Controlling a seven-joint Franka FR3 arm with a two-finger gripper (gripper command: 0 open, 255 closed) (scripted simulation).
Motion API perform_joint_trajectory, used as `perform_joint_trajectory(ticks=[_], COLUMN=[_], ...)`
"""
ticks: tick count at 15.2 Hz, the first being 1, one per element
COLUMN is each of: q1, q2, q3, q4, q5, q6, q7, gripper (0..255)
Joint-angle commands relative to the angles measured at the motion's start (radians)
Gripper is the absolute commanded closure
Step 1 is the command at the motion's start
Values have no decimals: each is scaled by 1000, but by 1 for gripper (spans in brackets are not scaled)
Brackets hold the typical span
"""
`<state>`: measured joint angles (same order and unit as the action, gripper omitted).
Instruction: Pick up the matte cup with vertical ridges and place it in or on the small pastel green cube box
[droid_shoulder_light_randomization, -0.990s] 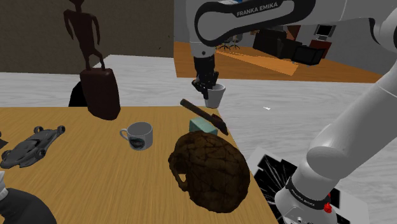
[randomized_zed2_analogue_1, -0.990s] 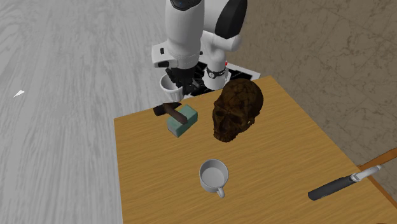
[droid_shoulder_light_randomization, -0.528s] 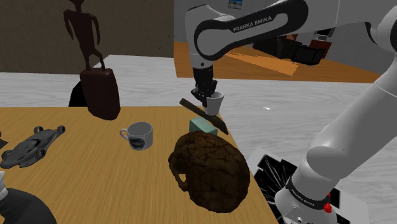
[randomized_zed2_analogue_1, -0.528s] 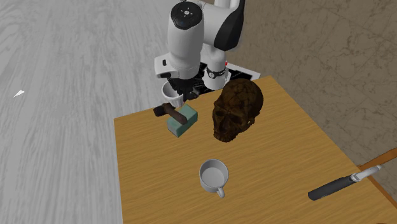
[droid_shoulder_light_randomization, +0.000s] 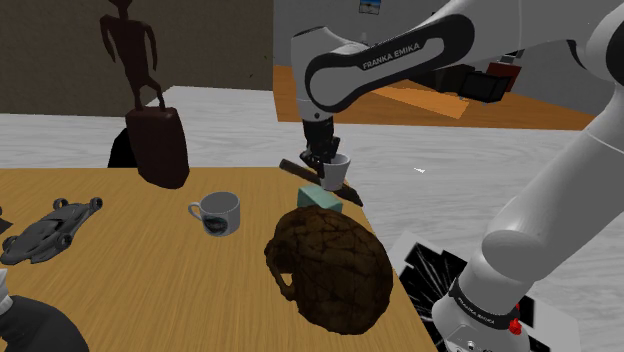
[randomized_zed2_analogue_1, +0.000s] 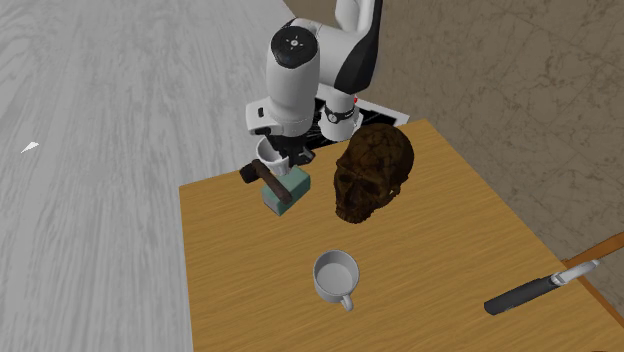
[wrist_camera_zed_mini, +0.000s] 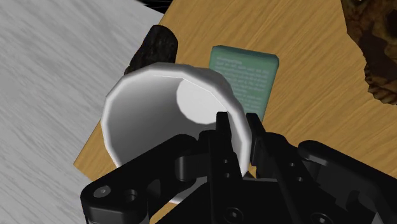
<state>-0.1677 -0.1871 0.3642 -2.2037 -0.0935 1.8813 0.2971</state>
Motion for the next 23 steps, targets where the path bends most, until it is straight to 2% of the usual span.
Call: perform_joint_trajectory(ticks=[1,5,6,11,15,23], q1=[0,0,0,0,5,5], q2=[1,1,1,1,-5,-5], q3=[1,1,1,1,6,6], q4=[-2,-2,-2,-2,120,120], q5=[0,0,0,0,7,7], q6=[2,2,2,2,-125,-125], q7=[1,1,1,1,-3,-3], gripper=[255,255,0,0,0,0])
